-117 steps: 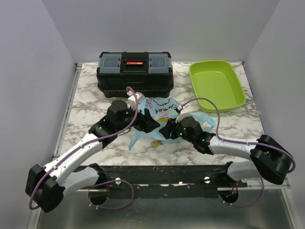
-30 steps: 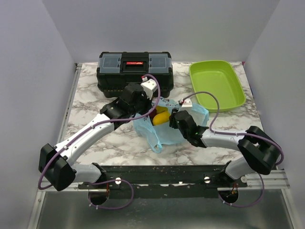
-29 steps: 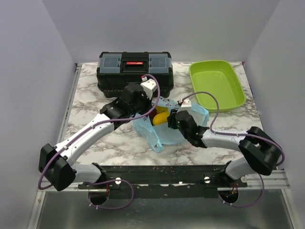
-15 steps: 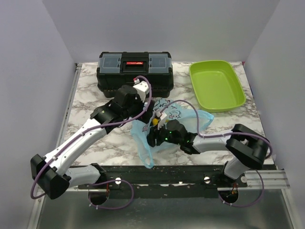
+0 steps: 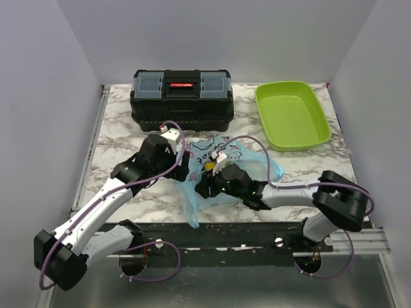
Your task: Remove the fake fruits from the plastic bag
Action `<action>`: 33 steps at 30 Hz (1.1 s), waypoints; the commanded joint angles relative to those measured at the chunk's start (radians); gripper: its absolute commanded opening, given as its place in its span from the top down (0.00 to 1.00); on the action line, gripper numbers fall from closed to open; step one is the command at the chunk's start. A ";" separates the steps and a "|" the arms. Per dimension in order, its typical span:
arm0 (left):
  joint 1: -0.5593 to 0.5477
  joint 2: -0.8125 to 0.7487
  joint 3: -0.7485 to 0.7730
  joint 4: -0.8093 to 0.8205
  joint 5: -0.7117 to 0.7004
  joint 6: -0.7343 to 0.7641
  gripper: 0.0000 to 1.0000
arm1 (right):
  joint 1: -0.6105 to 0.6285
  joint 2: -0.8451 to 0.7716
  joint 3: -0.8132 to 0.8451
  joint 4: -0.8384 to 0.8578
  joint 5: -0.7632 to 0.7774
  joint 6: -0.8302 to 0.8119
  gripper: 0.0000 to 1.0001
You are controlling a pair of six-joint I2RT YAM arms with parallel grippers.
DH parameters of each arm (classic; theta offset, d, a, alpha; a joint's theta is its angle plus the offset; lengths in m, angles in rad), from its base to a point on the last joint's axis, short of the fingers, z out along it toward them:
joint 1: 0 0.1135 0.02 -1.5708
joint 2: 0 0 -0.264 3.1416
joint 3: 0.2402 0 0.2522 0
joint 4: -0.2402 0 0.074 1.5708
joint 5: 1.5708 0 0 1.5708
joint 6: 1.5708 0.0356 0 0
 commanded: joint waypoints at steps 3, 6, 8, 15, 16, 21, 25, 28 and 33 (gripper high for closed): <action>0.075 -0.013 -0.015 0.093 0.222 -0.081 0.01 | -0.003 -0.155 -0.019 -0.159 0.322 0.068 0.48; 0.083 0.011 -0.019 0.107 0.278 -0.088 0.01 | -0.003 -0.168 -0.016 -0.196 0.423 0.062 0.48; 0.087 0.021 -0.034 0.127 0.303 -0.097 0.01 | -0.003 -0.175 -0.005 -0.210 0.467 0.055 0.48; 0.090 0.096 0.001 0.099 0.279 -0.072 0.30 | -0.019 -0.129 0.033 -0.199 0.514 0.021 0.48; 0.090 0.103 0.014 0.079 0.260 -0.067 0.36 | -0.020 -0.113 0.046 -0.197 0.502 0.009 0.48; 0.090 0.131 0.054 -0.003 0.152 -0.006 0.63 | -0.025 -0.014 0.113 -0.132 0.409 -0.070 0.48; 0.090 0.117 0.067 -0.028 0.101 0.032 0.76 | -0.026 0.042 0.173 -0.104 0.365 -0.116 0.45; 0.091 0.125 0.066 -0.032 0.064 0.046 0.86 | -0.026 0.097 0.222 -0.093 0.332 -0.155 0.43; 0.090 0.132 0.034 -0.007 0.071 0.060 0.95 | -0.031 0.190 0.297 -0.103 0.321 -0.195 0.38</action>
